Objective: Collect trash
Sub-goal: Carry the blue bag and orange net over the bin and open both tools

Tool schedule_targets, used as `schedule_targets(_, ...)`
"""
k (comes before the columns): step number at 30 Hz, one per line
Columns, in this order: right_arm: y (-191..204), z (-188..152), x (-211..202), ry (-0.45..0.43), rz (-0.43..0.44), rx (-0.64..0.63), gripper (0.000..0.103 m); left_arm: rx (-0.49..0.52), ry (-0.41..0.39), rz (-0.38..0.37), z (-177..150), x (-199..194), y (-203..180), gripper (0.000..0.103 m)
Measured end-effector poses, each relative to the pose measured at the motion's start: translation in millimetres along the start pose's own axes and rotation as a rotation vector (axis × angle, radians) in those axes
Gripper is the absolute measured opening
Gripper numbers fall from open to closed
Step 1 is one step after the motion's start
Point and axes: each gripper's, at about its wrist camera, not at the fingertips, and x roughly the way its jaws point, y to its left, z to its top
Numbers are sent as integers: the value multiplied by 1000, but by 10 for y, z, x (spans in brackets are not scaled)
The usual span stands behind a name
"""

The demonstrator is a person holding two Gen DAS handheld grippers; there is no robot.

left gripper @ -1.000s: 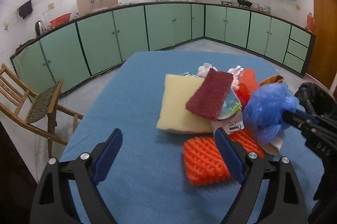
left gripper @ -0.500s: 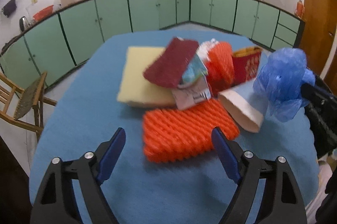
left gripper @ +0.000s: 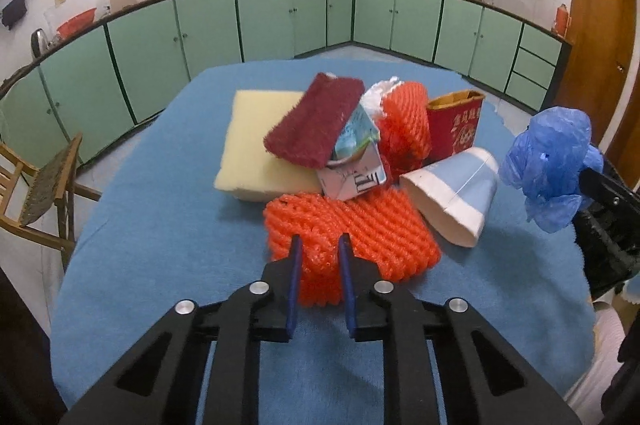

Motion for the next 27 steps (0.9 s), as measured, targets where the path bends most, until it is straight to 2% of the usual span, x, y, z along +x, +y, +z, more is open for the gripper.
schedule_targets(8, -73, 127, -253, -51, -18, 13, 20, 50, -149, -44, 164, -576, -118, 16)
schedule_targets(11, -169, 209, -388, -78, -46, 26, 20, 68, -184, -92, 268, -684, -220, 16)
schedule_targets(18, -695, 354, -679, -130, -149, 98, 20, 112, -192, -220, 535, -609, -668, 16)
schedule_targets(27, -1512, 282, -846, -130, -316, 178, 20, 193, -218, -376, 880, -420, -1612, 16)
